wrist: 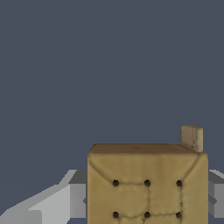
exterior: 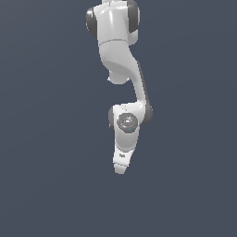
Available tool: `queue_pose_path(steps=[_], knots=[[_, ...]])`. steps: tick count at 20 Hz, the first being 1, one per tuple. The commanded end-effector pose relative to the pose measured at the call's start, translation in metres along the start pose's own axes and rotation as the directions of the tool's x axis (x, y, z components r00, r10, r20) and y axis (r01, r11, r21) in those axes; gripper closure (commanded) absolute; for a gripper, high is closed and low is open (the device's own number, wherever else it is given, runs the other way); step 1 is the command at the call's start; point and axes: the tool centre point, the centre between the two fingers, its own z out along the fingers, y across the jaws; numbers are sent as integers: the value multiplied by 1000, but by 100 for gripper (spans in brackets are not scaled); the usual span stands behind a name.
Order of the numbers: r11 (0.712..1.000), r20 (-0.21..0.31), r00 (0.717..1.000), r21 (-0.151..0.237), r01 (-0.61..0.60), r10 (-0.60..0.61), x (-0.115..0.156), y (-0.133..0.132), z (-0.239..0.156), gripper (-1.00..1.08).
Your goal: Pick up the object and move it to a goal position.
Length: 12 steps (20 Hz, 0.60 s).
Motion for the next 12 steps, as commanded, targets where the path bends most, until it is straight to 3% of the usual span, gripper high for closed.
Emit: queue_pose_path(steps=[1,12], knots=[[1000,0,1000,-2,0,0,-3,-1,-5,108],[1000,1,1000,-2,0,0,-33,-21,-57,108]])
